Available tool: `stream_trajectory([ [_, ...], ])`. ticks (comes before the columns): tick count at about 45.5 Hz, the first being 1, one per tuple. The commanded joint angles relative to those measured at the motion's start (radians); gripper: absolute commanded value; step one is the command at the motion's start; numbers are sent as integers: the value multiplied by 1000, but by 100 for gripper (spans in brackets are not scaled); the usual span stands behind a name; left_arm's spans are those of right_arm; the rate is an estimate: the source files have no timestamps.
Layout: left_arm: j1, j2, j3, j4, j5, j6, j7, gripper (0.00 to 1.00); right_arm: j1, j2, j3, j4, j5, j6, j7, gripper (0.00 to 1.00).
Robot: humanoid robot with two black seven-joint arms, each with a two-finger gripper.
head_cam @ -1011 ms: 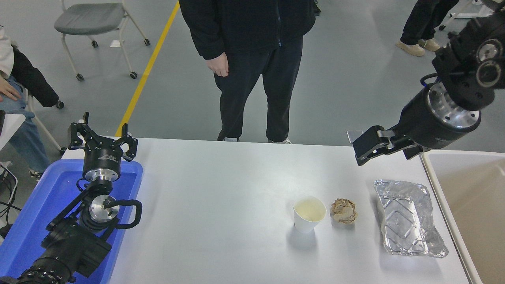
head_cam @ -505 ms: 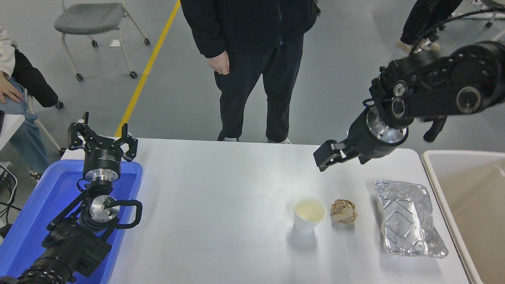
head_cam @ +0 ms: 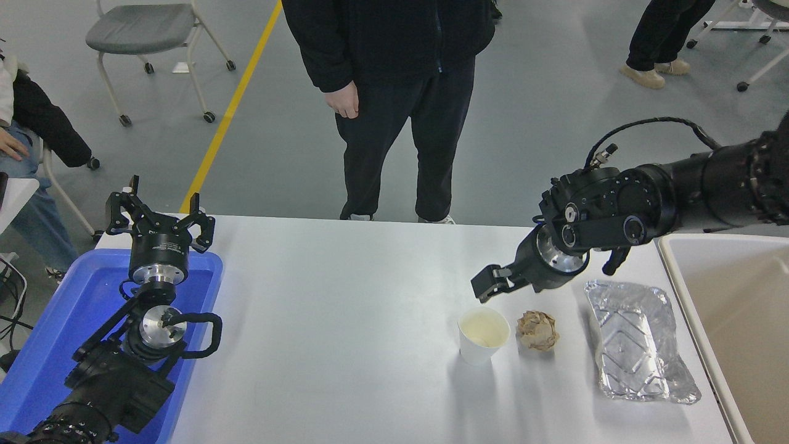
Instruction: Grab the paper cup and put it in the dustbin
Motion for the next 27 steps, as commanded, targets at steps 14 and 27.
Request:
stream_trajectory([
  [14, -1, 0, 0, 0, 0, 0, 0, 99, -130, 7, 22, -77, -44, -16, 0, 100],
  [27, -1, 0, 0, 0, 0, 0, 0, 99, -182, 23, 22, -121, -68, -47, 0, 100],
])
